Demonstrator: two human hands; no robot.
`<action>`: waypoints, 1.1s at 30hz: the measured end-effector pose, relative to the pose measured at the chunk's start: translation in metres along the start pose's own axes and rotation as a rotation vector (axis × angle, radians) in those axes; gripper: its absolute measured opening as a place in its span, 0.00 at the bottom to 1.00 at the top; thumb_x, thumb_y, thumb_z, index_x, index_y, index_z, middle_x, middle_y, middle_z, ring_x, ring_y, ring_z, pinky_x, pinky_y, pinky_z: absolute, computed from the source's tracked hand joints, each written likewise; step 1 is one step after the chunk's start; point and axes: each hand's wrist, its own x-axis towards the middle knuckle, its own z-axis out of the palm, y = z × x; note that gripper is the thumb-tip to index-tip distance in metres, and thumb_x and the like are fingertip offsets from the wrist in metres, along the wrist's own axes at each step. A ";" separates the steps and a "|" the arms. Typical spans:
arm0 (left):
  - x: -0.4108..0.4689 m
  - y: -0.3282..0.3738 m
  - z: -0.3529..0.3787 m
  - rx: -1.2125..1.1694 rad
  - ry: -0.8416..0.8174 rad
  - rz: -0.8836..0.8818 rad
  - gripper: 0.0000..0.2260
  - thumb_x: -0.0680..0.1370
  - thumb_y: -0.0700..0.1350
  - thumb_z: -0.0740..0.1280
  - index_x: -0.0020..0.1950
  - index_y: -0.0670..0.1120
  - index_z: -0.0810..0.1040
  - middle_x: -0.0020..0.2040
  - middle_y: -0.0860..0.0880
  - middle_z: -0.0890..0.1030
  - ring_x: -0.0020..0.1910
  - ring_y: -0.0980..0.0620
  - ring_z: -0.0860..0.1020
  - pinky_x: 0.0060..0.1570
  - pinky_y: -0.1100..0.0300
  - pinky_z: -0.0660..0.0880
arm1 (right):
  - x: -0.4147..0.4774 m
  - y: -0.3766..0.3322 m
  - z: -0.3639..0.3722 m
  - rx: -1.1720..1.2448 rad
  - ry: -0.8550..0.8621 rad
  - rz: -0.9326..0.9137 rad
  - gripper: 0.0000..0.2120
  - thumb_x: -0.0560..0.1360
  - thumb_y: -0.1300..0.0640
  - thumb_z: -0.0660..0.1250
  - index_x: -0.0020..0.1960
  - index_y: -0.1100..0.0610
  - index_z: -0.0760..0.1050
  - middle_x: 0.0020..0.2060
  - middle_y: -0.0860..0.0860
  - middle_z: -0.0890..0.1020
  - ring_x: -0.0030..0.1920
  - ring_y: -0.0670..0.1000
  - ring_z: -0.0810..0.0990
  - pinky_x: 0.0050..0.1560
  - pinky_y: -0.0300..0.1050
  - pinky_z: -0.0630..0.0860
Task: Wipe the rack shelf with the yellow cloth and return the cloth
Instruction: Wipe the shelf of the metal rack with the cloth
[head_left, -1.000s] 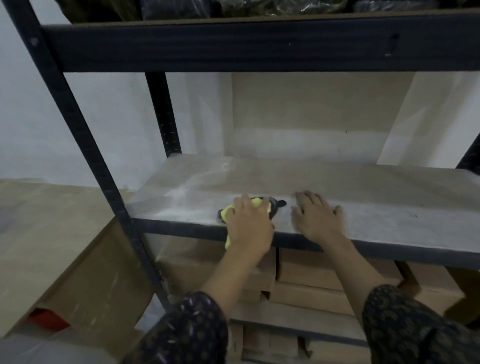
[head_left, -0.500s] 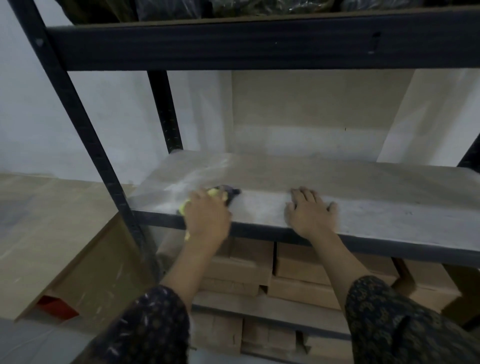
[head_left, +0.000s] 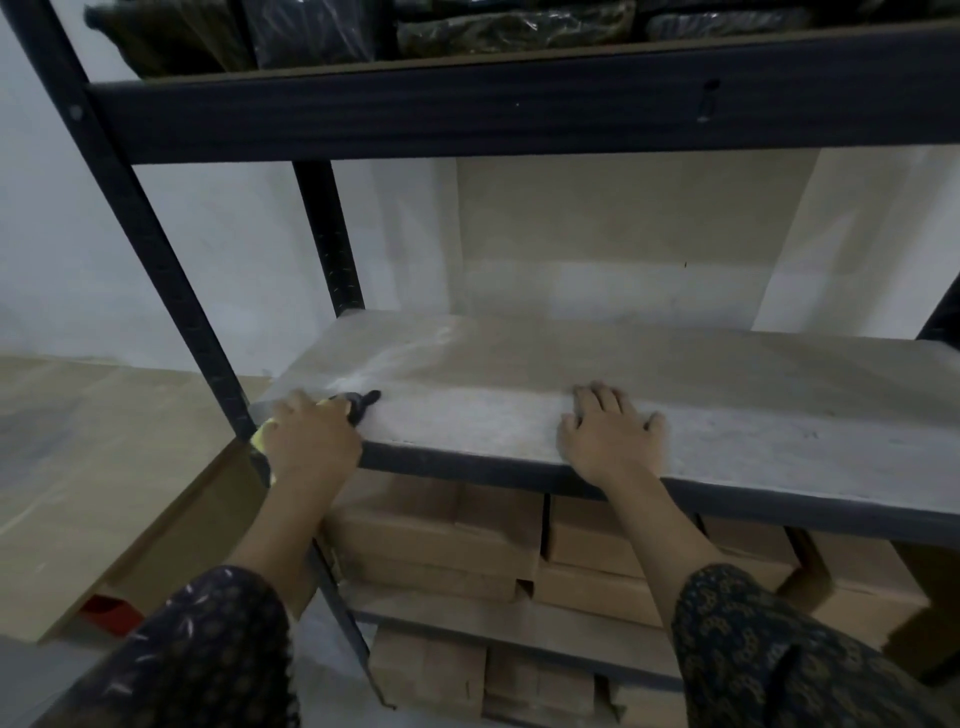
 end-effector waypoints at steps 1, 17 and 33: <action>-0.004 0.014 -0.004 -0.035 0.029 0.043 0.16 0.78 0.50 0.60 0.65 0.52 0.73 0.58 0.42 0.71 0.59 0.40 0.71 0.52 0.49 0.72 | 0.000 0.000 0.001 0.009 0.006 0.002 0.26 0.80 0.46 0.45 0.77 0.48 0.53 0.78 0.47 0.53 0.77 0.52 0.52 0.73 0.66 0.50; 0.023 0.022 0.013 -0.004 -0.011 0.066 0.17 0.79 0.51 0.60 0.68 0.53 0.71 0.60 0.42 0.70 0.61 0.40 0.69 0.54 0.47 0.71 | 0.003 0.001 0.002 0.022 0.027 -0.004 0.25 0.79 0.46 0.46 0.75 0.47 0.56 0.77 0.47 0.56 0.76 0.51 0.54 0.72 0.66 0.51; 0.026 0.041 0.012 -0.093 -0.001 0.295 0.20 0.78 0.53 0.62 0.70 0.51 0.68 0.63 0.41 0.68 0.61 0.41 0.68 0.56 0.48 0.72 | 0.002 -0.002 0.001 -0.003 0.051 0.035 0.25 0.79 0.45 0.46 0.76 0.44 0.55 0.77 0.45 0.55 0.77 0.49 0.54 0.73 0.63 0.53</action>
